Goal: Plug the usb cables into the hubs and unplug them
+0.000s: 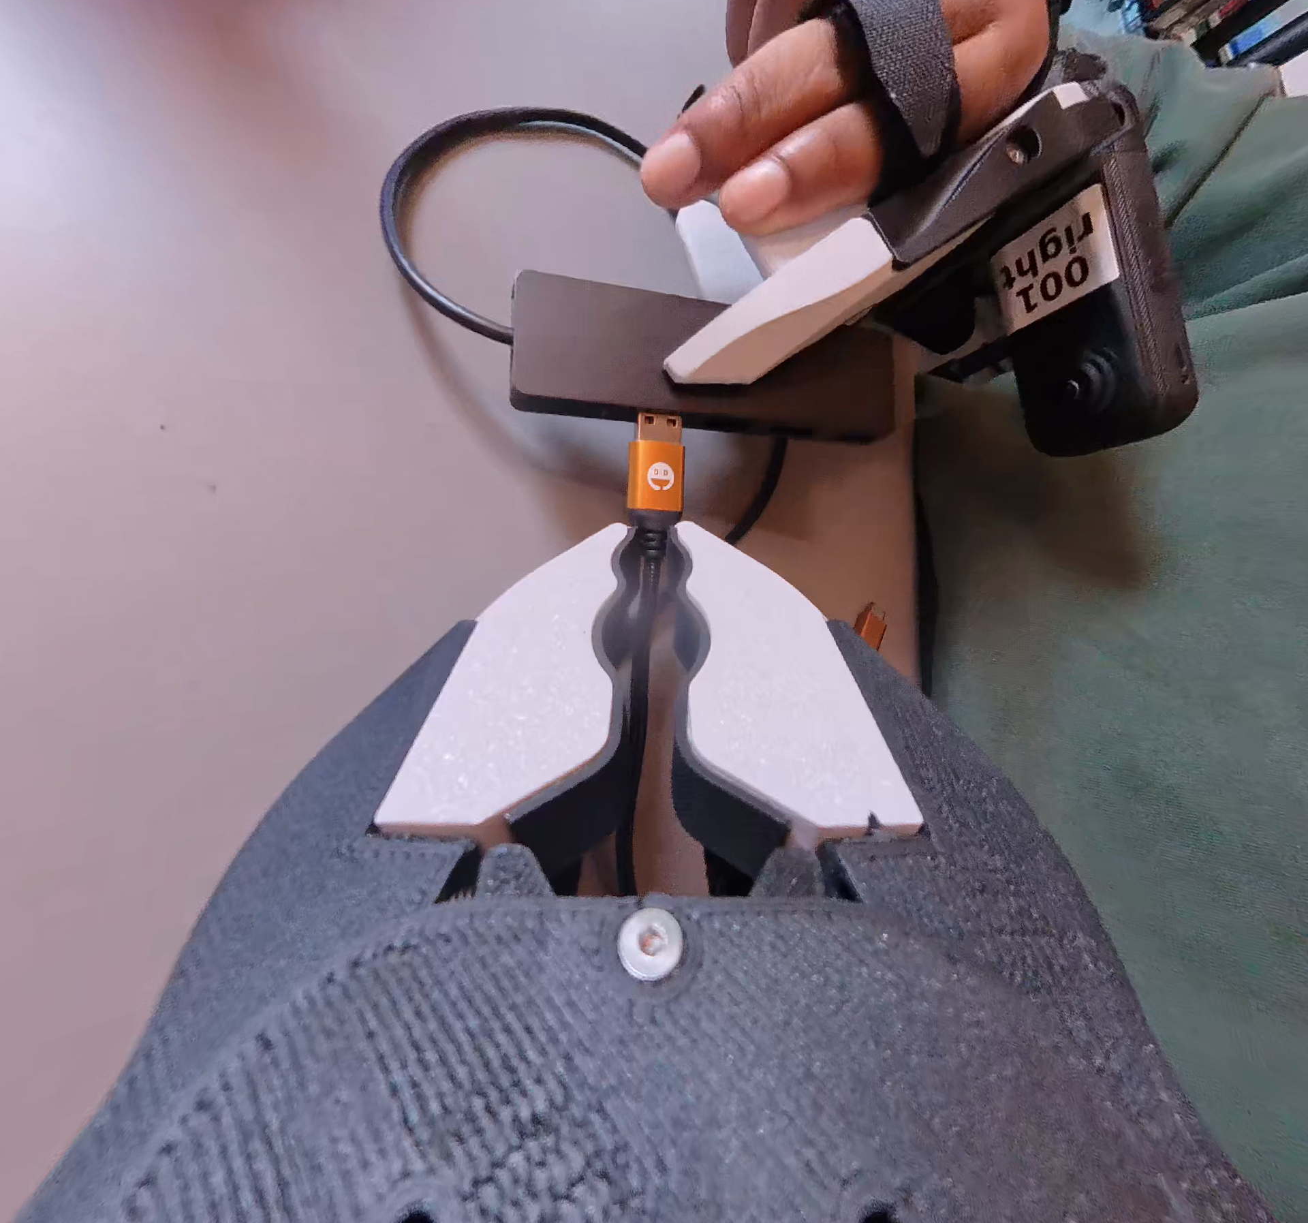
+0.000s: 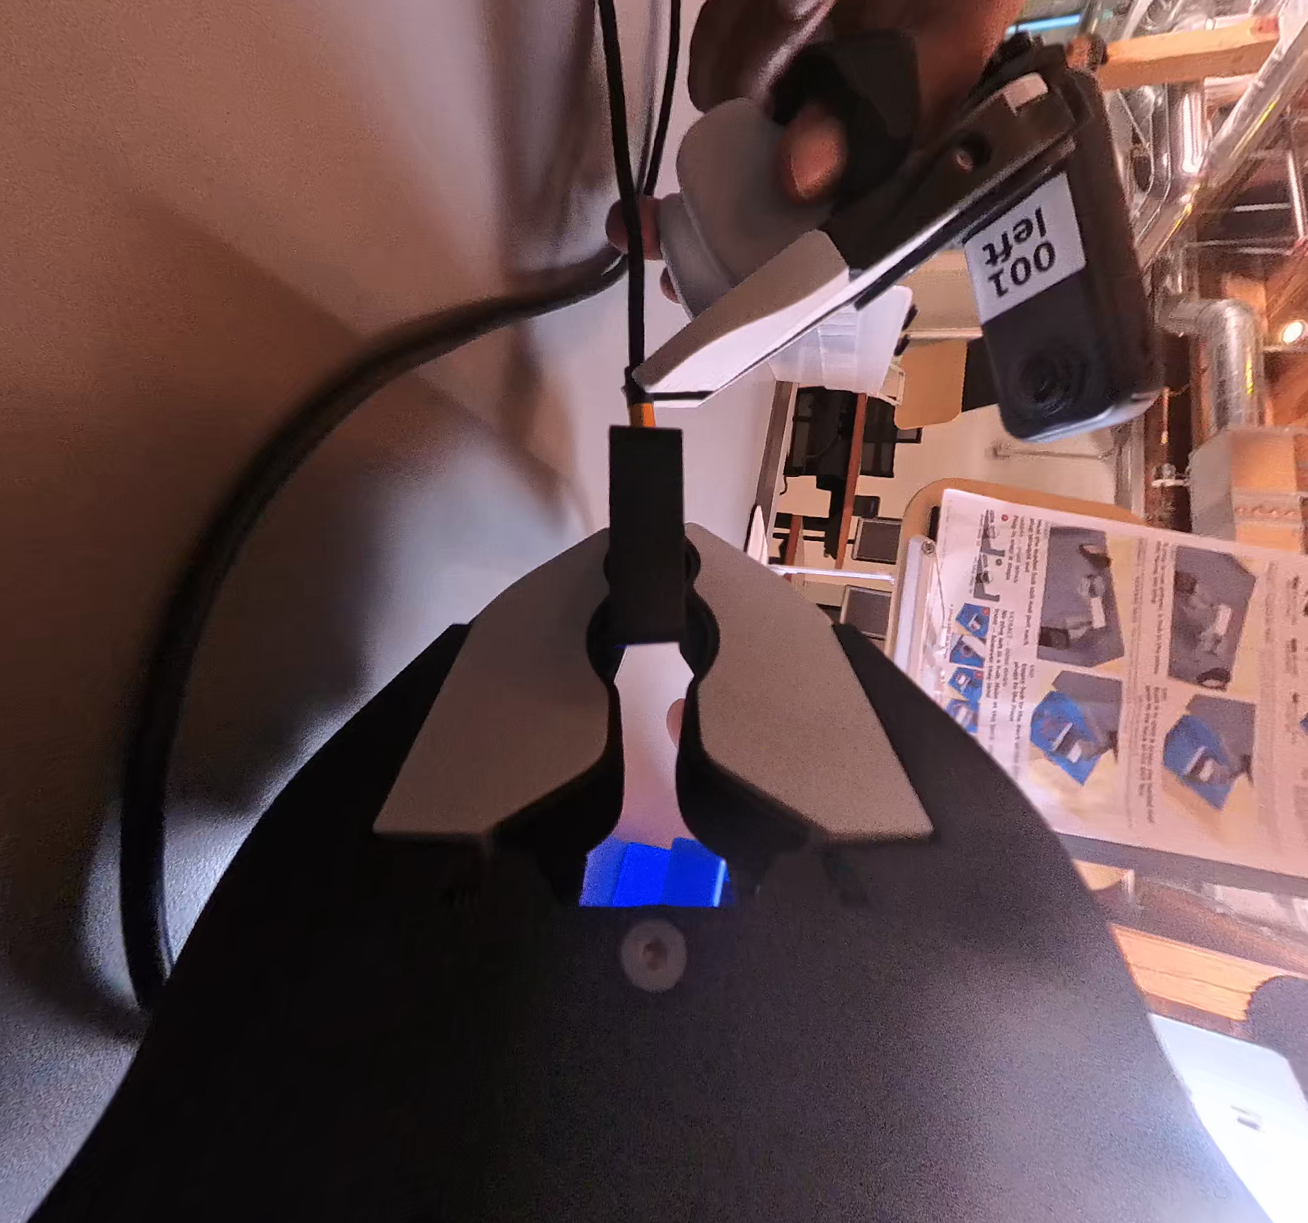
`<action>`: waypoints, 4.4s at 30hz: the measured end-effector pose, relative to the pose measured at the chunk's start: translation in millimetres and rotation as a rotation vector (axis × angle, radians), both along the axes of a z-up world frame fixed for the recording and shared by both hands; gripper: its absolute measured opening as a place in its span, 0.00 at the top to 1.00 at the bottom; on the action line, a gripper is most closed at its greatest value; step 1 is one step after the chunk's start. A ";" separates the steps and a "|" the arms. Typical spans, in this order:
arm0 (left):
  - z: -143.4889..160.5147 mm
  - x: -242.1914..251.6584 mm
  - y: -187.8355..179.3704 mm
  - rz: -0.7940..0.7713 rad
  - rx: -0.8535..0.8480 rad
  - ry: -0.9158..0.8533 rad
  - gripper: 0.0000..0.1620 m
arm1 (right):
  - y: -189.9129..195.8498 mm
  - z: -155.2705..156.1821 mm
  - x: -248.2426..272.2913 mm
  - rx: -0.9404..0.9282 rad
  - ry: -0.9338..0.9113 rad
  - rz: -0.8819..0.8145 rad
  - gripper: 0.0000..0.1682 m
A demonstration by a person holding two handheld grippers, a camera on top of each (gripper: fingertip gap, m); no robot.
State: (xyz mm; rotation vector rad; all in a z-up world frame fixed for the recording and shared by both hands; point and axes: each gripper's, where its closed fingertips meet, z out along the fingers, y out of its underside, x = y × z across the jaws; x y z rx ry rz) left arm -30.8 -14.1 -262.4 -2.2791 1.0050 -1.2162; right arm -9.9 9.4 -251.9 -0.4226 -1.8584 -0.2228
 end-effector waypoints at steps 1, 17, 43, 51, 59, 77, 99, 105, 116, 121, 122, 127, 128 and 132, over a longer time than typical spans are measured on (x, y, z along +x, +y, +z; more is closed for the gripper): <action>0.0 -0.2 -0.2 0.000 -0.008 -0.007 0.96 | -0.9 -0.2 -0.2 0.018 -0.003 0.003 0.93; 25.0 10.5 -5.8 -0.052 0.025 -0.163 0.96 | 3.0 16.3 2.5 -0.185 0.105 -0.015 0.92; 31.1 14.5 16.9 0.044 0.257 -0.111 0.95 | 23.3 17.9 0.7 -0.074 0.098 -0.155 0.93; 169.2 -98.7 52.3 0.433 0.745 -0.138 0.90 | 37.8 32.1 14.1 -0.140 0.169 -0.210 0.93; 100.6 -275.1 105.2 0.501 0.651 0.656 0.92 | 38.8 28.1 11.9 -0.146 0.150 -0.204 0.93; -13.6 -287.0 117.0 -0.102 0.375 0.999 0.96 | 41.0 27.7 17.0 -0.221 0.161 -0.203 0.93; 256.2 -168.2 -1.4 -0.041 0.983 0.501 0.96 | 45.0 43.6 19.7 -0.208 0.228 -0.222 0.93; 265.9 -109.0 -3.3 0.002 0.923 0.474 0.96 | 47.5 50.3 22.2 -0.260 0.274 -0.214 0.93; 41.5 -58.0 76.4 0.028 0.346 0.400 0.96 | 42.8 56.2 28.3 -0.399 0.314 -0.134 0.93; -1.8 -66.5 88.9 0.035 0.325 0.509 0.96 | 45.4 55.9 29.7 -0.439 0.320 -0.128 0.93; -5.3 -67.4 89.6 0.032 0.333 0.518 0.95 | 46.4 56.1 30.1 -0.441 0.321 -0.131 0.93; -5.6 -75.0 84.7 0.043 0.320 0.510 0.86 | 49.3 55.9 32.0 -0.434 0.320 -0.146 0.93; -3.8 -78.1 82.4 0.050 0.320 0.508 0.86 | 49.8 55.8 32.2 -0.430 0.319 -0.150 0.93; 3.3 -90.8 58.8 0.023 0.363 0.522 0.85 | 51.0 56.8 33.8 -0.418 0.320 -0.160 0.93</action>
